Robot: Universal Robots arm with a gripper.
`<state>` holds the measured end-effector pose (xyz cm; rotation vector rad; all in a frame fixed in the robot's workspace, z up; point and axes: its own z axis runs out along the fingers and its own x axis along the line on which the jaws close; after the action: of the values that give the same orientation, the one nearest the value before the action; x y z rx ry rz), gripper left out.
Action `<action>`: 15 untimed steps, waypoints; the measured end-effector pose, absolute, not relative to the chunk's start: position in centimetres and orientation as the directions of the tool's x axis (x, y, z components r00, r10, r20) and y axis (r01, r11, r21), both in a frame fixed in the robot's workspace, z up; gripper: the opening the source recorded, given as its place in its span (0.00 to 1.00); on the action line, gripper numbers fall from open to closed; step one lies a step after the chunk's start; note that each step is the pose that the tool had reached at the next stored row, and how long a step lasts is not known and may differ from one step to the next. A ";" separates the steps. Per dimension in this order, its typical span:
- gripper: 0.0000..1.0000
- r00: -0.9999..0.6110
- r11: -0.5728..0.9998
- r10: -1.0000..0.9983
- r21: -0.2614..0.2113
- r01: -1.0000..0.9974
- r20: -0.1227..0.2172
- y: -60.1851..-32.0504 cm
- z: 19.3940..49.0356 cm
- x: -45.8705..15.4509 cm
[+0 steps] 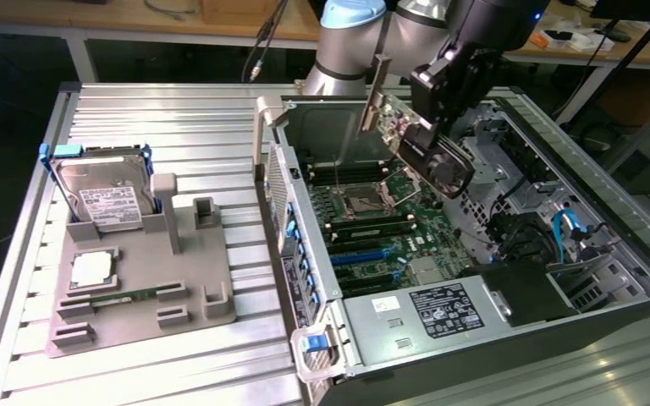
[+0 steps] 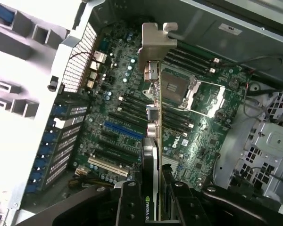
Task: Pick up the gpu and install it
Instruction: 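Pick up the gpu and move the gpu toward the slot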
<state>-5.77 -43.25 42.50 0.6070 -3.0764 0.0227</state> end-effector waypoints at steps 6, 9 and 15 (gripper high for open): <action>0.27 -0.879 0.879 -0.477 -0.010 -0.477 0.014 -43.2 42.4 -5.8; 0.27 -0.857 0.857 -0.516 -0.009 -0.516 0.017 -43.2 42.3 -5.8; 0.27 -0.810 0.810 -0.586 -0.005 -0.587 0.022 -43.3 42.2 -5.7</action>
<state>-5.74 -43.25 42.22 0.9625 -2.9702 0.0186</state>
